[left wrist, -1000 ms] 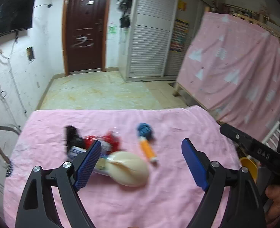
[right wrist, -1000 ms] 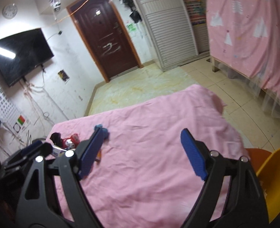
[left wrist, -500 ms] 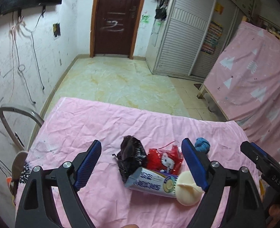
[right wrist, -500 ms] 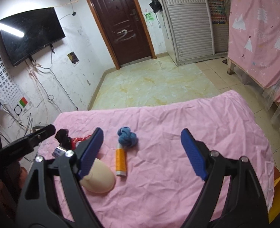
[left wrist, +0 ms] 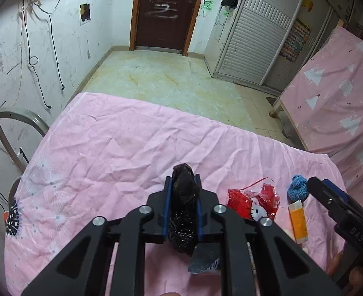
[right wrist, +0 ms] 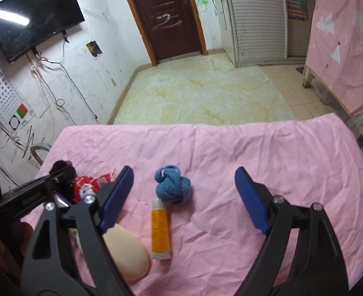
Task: Collect trash
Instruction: 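Grasp the black plastic bag with the left tool while the right tool grasps the blue yarn ball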
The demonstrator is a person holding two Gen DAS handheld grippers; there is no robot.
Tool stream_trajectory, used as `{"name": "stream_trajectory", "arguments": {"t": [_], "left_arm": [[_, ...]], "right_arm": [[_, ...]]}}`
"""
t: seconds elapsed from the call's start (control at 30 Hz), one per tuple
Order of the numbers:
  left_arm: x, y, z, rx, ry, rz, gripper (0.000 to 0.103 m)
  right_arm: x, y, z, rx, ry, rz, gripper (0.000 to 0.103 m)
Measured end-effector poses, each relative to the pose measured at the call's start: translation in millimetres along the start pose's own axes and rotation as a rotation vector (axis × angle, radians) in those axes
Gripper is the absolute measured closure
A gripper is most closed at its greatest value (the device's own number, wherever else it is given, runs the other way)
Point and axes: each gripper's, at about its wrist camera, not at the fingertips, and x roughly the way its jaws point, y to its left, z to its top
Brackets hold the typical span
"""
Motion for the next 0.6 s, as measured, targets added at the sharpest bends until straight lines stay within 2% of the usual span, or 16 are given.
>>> {"name": "stream_trajectory", "arguments": {"t": [0.17, 0.33, 0.4, 0.43, 0.5, 0.6], "left_arm": [[0, 9, 1, -0.030, -0.017, -0.026, 0.102], [-13, 16, 4, -0.057, -0.067, -0.043, 0.102], [-16, 19, 6, -0.067, -0.078, -0.050, 0.102], [-16, 18, 7, -0.070, -0.082, -0.051, 0.102], [-20, 21, 6, -0.078, -0.090, -0.056, 0.102], [-27, 23, 6, -0.088, -0.105, -0.057, 0.102]], "right_arm": [[16, 2, -1, -0.011, 0.041, -0.011, 0.022], [27, 10, -1, -0.043, 0.062, -0.023, 0.023], [28, 16, -3, -0.074, 0.055, -0.044, 0.050], [29, 19, -3, -0.086, 0.053, -0.052, 0.056], [30, 22, -2, -0.099, 0.049, -0.050, 0.074], [29, 23, -3, -0.099, 0.033, -0.044, 0.075]]}}
